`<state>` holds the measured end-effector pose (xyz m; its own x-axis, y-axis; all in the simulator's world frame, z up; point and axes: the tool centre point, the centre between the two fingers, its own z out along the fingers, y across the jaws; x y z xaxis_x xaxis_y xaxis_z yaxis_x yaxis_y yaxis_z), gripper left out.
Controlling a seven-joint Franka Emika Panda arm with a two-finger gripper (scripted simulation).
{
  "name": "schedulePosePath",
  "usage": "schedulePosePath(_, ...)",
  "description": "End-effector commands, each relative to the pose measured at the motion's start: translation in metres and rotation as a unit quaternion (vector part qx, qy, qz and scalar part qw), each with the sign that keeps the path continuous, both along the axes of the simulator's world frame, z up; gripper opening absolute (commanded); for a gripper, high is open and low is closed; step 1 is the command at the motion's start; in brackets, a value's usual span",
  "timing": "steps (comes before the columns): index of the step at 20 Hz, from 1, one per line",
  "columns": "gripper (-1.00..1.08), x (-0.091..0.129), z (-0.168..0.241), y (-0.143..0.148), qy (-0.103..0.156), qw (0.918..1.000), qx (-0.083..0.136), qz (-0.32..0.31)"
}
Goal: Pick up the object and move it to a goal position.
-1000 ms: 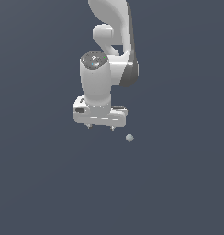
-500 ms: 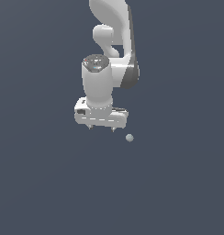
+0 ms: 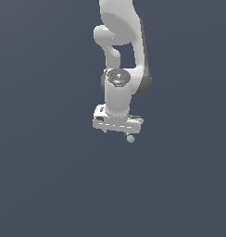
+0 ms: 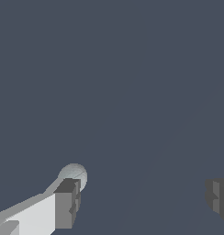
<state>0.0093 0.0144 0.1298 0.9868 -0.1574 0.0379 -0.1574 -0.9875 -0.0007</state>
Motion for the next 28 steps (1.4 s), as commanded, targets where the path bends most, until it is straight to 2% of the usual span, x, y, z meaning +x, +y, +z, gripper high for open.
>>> schedulePosePath(1,1.0,-0.005,-0.015,0.022,0.005,1.0,0.001,-0.007)
schedulePosePath(6,1.0,-0.016,-0.04,0.057,0.012,0.9997,0.003,-0.019)
schedulePosePath(12,1.0,-0.025,-0.056,0.079,0.018,0.9995,0.003,-0.026)
schedulePosePath(21,1.0,-0.027,-0.063,0.083,0.019,0.9995,0.003,-0.027)
schedulePosePath(28,1.0,-0.028,-0.095,0.083,0.019,0.9994,0.003,-0.028)
